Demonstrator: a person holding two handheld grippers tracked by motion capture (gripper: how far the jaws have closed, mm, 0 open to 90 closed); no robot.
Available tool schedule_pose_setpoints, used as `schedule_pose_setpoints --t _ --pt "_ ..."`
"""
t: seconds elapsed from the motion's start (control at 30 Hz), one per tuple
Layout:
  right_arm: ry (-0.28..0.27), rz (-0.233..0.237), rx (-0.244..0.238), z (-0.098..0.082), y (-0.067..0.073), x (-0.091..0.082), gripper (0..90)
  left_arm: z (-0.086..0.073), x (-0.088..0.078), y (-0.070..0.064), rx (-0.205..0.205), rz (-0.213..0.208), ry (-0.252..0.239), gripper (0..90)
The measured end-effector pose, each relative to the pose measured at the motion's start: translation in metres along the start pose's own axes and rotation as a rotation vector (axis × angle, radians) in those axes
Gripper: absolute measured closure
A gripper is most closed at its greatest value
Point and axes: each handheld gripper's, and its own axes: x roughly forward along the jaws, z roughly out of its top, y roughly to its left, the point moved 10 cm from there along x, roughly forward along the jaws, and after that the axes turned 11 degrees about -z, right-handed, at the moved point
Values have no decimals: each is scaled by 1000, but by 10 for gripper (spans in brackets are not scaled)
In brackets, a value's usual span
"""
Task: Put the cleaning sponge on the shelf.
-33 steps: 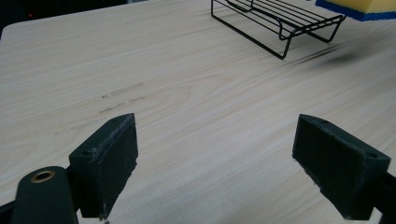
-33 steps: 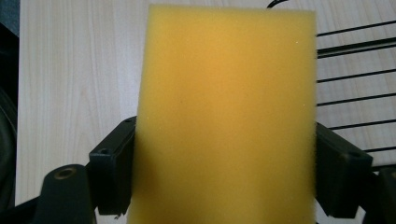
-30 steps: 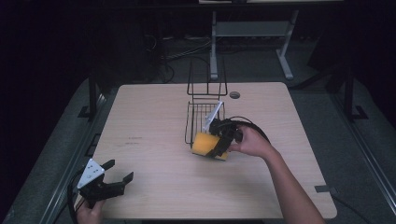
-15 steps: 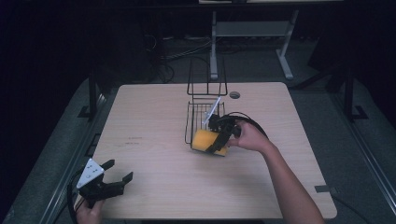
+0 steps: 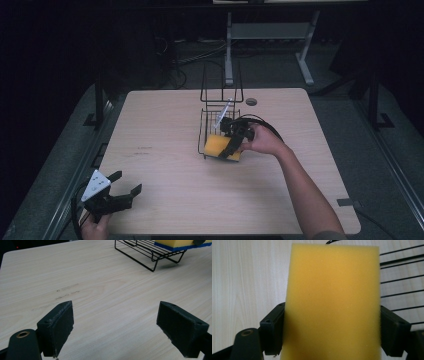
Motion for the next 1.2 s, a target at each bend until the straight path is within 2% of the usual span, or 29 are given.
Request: schedule_pose_setpoints --t 0.07,0.13,0.23,0.37,0.57,0.73,0.77,0.93,0.97,1.07,1.2 --pt "-8 10 5 2 0 0 212 0 0 0 0 0 -1 135" --pt "24 -5 3 2 -7 3 212 0 -1 0 1 0 -2 135" --pt "31 -1 4 4 -8 4 212 0 -1 0 2 2 -2 134" --pt "18 12 19 7 -12 5 212 0 -2 1 -2 1 -4 134" --pt "60 0 7 8 -22 9 212 0 -1 0 -2 1 -2 134" --pt "36 9 24 12 -27 10 212 -1 -2 1 -6 2 -4 134" --pt "58 4 22 11 -29 12 212 -1 -3 2 -6 3 -6 134" --pt "63 -5 17 16 -34 12 211 -1 -4 3 -11 6 -9 134" --pt "42 -1 19 20 -36 12 212 -1 -4 3 -12 5 -6 134" --pt "32 -1 24 21 -38 13 211 -1 -4 3 -10 5 -8 134" --pt "54 -12 38 16 -42 17 211 -2 -4 3 -13 4 -4 134"
